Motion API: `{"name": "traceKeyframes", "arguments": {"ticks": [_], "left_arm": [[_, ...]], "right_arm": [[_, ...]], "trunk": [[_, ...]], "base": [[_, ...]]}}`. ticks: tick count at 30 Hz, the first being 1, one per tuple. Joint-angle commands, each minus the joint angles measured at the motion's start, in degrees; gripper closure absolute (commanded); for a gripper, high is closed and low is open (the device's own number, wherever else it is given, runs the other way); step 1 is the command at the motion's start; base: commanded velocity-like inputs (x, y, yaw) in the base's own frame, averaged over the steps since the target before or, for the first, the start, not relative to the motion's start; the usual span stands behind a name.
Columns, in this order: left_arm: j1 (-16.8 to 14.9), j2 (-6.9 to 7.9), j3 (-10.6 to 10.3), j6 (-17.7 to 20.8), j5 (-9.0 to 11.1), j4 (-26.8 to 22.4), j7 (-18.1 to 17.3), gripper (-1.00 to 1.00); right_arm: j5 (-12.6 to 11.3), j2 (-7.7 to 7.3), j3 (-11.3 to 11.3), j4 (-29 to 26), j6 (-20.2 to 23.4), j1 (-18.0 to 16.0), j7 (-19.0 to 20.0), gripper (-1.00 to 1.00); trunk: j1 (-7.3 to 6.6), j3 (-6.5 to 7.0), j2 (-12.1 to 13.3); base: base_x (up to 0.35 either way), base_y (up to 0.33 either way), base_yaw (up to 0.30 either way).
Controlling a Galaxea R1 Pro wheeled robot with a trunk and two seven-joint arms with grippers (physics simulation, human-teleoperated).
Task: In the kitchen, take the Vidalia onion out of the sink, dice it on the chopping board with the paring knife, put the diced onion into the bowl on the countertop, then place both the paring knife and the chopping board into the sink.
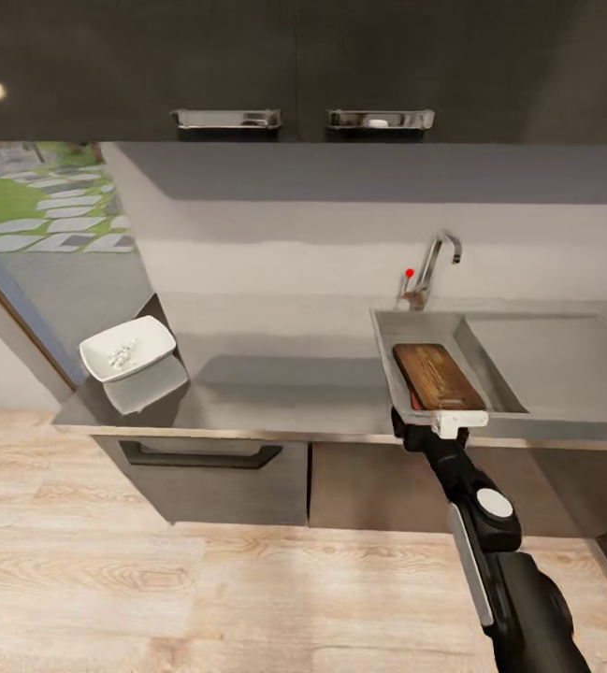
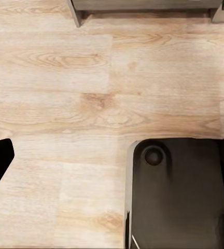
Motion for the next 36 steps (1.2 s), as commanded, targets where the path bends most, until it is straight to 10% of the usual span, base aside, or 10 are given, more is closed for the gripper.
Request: {"name": "traceKeyframes", "arguments": {"ticks": [1, 12, 25, 36], "left_arm": [[0.02, 0.08, -0.49, -0.04, 0.09, -0.15, 0.64, -1.00], [0.01, 0.22, -0.49, -0.04, 0.09, -0.40, 0.66, -1.00], [0.01, 0.34, -0.49, -0.04, 0.09, -0.43, 0.66, -1.00], [0.01, 0.43, -0.40, -0.04, 0.16, -0.37, 0.66, -1.00]], "right_arm": [[1.41, 0.20, -0.02, -0.22, -3.73, 3.71, 0.88, -1.00], [1.95, -0.04, -0.01, 6.50, -17.79, 18.48, 1.39, -1.00], [2.30, -1.41, -0.16, 67.69, -55.38, 19.77, 1.67, -1.00], [2.12, -2.82, -0.56, 82.98, -59.83, 19.77, 0.66, -1.00]], "trunk": [[0.01, -0.09, -0.12], [0.01, -0.09, -0.12], [0.01, -0.09, -0.12], [0.01, -0.09, -0.12]], "base": [[-0.184, 0.000, 0.000], [-0.035, 0.000, 0.000], [0.000, 0.000, 0.000], [0.000, 0.000, 0.000]]}}
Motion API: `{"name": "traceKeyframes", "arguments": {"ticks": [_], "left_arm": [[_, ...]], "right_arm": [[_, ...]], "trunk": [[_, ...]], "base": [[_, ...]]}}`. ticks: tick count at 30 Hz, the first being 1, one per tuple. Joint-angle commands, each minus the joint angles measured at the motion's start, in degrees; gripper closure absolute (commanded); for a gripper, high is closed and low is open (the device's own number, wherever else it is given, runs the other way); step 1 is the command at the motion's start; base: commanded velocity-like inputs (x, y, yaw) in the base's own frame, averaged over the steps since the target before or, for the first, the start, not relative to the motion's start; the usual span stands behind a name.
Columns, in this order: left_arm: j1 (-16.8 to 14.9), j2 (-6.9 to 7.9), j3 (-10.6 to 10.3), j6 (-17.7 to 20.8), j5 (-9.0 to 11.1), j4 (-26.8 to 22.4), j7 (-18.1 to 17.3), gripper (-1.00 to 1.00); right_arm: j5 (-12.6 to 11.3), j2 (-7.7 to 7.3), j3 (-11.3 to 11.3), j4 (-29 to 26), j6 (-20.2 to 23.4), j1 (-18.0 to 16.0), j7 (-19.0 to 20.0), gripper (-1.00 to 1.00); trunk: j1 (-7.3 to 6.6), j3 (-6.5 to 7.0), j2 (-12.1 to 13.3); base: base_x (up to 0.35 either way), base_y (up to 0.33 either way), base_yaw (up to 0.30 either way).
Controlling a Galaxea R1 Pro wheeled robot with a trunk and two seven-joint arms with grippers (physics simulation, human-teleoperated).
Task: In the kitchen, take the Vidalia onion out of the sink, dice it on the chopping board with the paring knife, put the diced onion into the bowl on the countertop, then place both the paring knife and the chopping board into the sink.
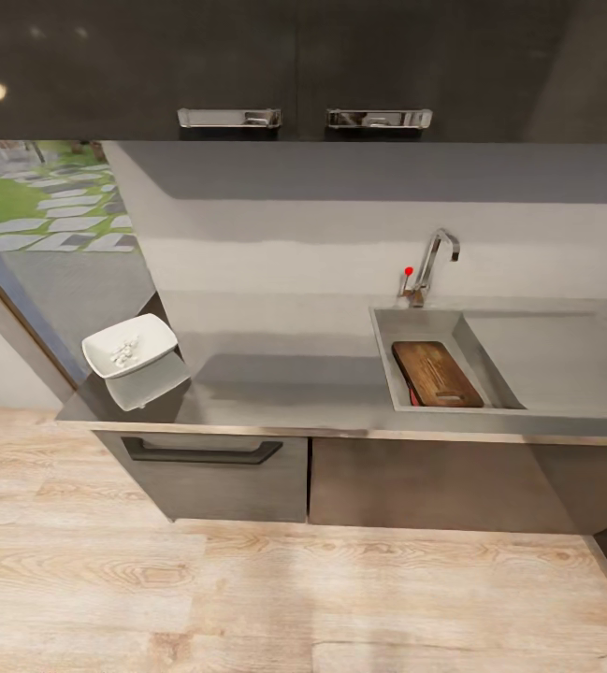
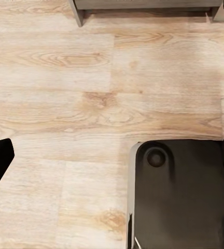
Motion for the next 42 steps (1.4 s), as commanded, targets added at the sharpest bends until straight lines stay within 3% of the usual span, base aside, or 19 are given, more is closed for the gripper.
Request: {"name": "traceKeyframes", "arguments": {"ticks": [1, 19, 24, 25, 27, 30, 42], "left_arm": [[0.02, 0.07, -0.49, -0.05, 0.11, -0.12, 0.59, -1.00], [0.02, 0.55, -0.48, 0.01, 0.26, 0.60, 1.06, -1.00], [0.02, 0.50, -0.50, 0.06, 0.24, 6.24, 1.05, -1.00], [0.02, 0.25, -0.55, 0.11, 0.24, 11.30, 1.04, -1.00], [0.02, -0.06, -0.56, 0.12, 0.22, 16.17, 1.04, -1.00], [0.02, -0.21, -0.57, 0.13, 0.22, 20.54, 1.00, -1.00], [0.02, -0.29, -0.57, 0.13, 0.25, 22.71, 0.85, -1.00]], "right_arm": [[0.40, -0.01, -0.31, 0.04, -0.13, -0.02, -0.07, -1.00], [0.32, -0.01, -0.30, 1.12, 0.00, -0.02, -1.34, -1.00], [0.34, 0.01, -0.28, 1.41, 0.00, -0.02, -1.28, -1.00], [0.27, 0.28, -0.39, 1.19, 0.00, -0.02, -1.20, -1.00], [0.19, 0.52, -0.44, 0.85, -0.05, -0.02, -1.16, -1.00], [0.20, 0.63, -0.40, 0.84, -0.03, -0.02, -1.18, -1.00], [0.26, 0.49, -0.45, 0.99, -0.01, -0.02, -1.22, -1.00]], "trunk": [[0.03, -0.09, -0.10], [0.03, 0.92, -0.10], [0.03, 1.36, -0.10], [0.03, 1.38, -0.10], [0.03, 1.41, -0.10], [0.03, 1.42, -0.10], [0.03, 1.43, -0.10]], "base": [[0.000, 0.000, 0.000], [0.000, 0.000, 0.000], [0.000, 0.000, 0.000], [0.000, 0.000, 0.000], [0.000, 0.000, 0.000], [0.000, 0.000, 0.000], [0.000, 0.000, 0.000]]}}
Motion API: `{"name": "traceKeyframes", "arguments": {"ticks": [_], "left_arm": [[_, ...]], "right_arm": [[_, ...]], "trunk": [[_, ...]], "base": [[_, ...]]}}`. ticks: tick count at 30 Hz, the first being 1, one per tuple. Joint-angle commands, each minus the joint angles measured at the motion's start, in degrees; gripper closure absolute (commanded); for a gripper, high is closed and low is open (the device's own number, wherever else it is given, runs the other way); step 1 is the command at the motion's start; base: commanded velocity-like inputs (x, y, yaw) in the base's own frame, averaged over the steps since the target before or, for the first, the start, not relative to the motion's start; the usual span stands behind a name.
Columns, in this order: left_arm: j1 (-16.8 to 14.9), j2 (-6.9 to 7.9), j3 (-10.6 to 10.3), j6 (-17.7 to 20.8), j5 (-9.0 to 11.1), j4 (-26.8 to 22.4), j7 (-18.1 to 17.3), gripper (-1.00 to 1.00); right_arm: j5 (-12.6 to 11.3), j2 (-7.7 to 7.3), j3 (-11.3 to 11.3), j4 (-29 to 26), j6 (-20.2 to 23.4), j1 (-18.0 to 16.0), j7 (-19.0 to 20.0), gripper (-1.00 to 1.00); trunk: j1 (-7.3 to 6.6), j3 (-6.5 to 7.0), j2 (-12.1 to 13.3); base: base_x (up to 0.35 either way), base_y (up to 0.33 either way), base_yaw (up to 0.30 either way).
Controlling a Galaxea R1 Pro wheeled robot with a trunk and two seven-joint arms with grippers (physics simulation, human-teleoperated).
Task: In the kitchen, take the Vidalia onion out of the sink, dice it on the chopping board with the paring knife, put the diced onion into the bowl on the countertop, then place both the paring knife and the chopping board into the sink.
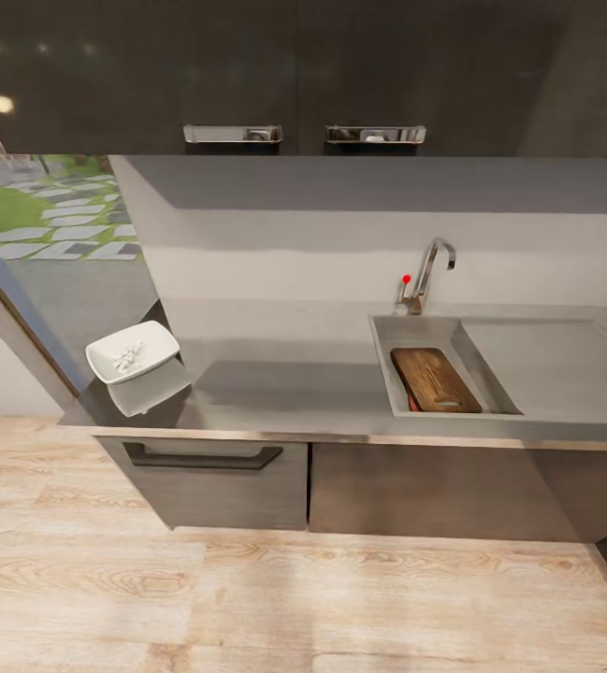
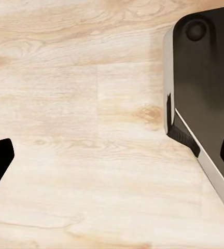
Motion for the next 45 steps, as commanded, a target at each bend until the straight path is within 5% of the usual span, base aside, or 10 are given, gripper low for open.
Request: {"name": "traceKeyframes", "arguments": {"ticks": [1, 45], "left_arm": [[-0.02, 0.00, -0.51, -0.17, 0.23, 0.05, 0.35, -1.00], [-0.02, 0.01, -0.51, -0.17, 0.18, -0.01, 0.33, -1.00]], "right_arm": [[0.38, 0.06, -0.29, 0.03, -0.16, -0.03, 0.10, -1.00], [0.37, 0.07, -0.27, 0.18, -0.16, -0.03, 0.09, -1.00]], "trunk": [[0.03, -0.08, -0.09], [0.03, -0.08, -0.09]], "base": [[0.000, 0.000, 0.000], [0.000, 0.000, 0.000]]}}
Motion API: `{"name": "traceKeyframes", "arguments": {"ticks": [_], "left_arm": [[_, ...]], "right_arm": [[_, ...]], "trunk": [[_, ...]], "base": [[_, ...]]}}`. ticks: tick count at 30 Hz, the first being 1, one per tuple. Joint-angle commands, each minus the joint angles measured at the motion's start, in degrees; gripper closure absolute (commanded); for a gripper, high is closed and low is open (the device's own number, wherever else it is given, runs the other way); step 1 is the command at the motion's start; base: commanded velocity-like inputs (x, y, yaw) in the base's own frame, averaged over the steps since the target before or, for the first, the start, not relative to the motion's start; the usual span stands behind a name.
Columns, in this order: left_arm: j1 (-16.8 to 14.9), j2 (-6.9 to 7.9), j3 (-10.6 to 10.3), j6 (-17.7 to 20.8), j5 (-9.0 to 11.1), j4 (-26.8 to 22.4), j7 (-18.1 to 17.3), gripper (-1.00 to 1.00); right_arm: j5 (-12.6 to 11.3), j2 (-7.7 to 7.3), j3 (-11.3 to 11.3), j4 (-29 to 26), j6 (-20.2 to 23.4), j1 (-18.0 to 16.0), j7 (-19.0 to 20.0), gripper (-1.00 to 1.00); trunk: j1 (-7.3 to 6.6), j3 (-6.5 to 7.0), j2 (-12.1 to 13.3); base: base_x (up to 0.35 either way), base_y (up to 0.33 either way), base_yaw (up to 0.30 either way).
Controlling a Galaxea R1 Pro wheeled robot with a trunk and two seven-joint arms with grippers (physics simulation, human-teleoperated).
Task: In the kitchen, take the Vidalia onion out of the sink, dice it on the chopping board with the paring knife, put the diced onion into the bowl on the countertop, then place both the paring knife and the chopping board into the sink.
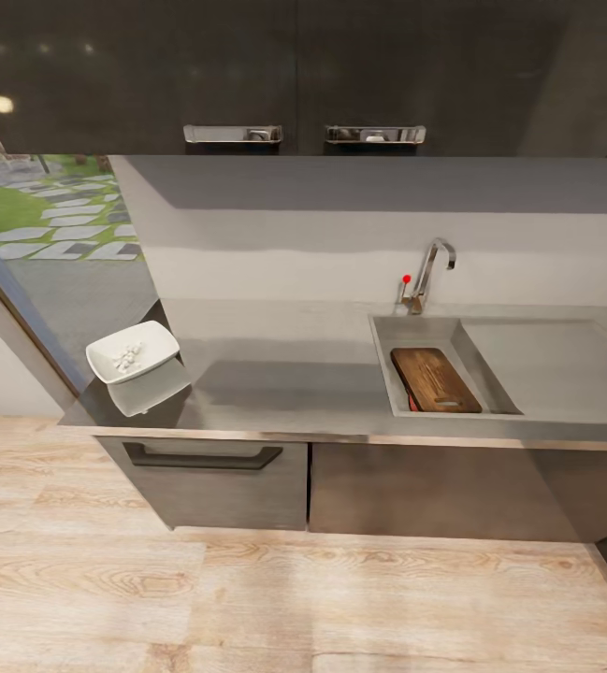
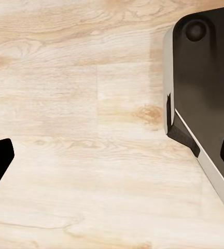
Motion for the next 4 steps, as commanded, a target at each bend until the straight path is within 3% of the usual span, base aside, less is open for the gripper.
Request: {"name": "traceKeyframes", "arguments": {"ticks": [1, 4], "left_arm": [[-0.02, 0.00, -0.51, -0.17, 0.22, 0.03, 0.32, -1.00], [-0.02, 0.00, -0.51, -0.17, 0.22, 0.03, 0.32, -1.00]], "right_arm": [[0.39, 0.01, -0.31, 0.03, -0.17, -0.03, 0.09, -1.00], [0.39, 0.01, -0.31, 0.03, -0.17, -0.03, 0.10, -1.00]], "trunk": [[0.03, -0.08, -0.09], [0.03, -0.08, -0.09]], "base": [[0.000, 0.000, 0.000], [0.000, 0.000, 0.000]]}}
